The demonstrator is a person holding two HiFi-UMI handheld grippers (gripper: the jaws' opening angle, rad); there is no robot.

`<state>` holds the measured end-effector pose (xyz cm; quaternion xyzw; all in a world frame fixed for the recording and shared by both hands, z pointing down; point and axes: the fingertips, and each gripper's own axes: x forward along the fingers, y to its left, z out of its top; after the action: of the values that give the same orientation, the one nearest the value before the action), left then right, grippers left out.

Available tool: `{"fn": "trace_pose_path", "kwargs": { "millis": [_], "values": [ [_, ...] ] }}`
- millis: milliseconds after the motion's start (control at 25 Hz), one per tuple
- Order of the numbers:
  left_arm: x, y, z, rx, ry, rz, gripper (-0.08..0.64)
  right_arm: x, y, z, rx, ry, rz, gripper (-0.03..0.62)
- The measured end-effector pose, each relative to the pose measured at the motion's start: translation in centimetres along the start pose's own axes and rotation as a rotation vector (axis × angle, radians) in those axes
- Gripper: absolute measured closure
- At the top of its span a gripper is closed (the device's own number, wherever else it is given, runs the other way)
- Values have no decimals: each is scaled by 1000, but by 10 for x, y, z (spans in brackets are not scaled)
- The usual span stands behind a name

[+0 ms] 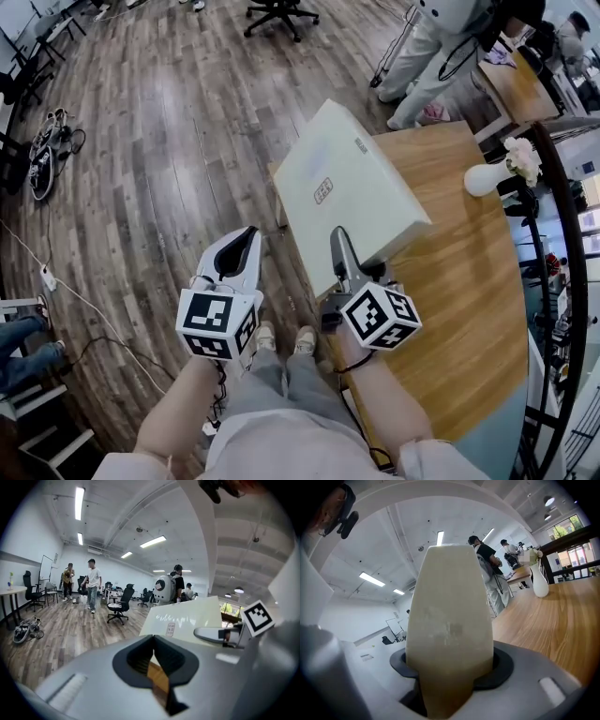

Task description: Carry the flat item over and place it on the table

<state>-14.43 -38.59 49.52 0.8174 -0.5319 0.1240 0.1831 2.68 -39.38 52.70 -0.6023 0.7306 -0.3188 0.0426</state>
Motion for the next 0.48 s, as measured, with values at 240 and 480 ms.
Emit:
{"fn": "trace_pose_path", "kwargs": {
  "millis": [240, 480],
  "values": [
    [16, 2, -14, -3, 35, 6, 557, 10, -18, -9, 85, 11, 6, 308],
    [27, -1, -31, -22, 66, 3, 557, 15, -36, -23, 196, 9, 6, 302]
  ]
}}
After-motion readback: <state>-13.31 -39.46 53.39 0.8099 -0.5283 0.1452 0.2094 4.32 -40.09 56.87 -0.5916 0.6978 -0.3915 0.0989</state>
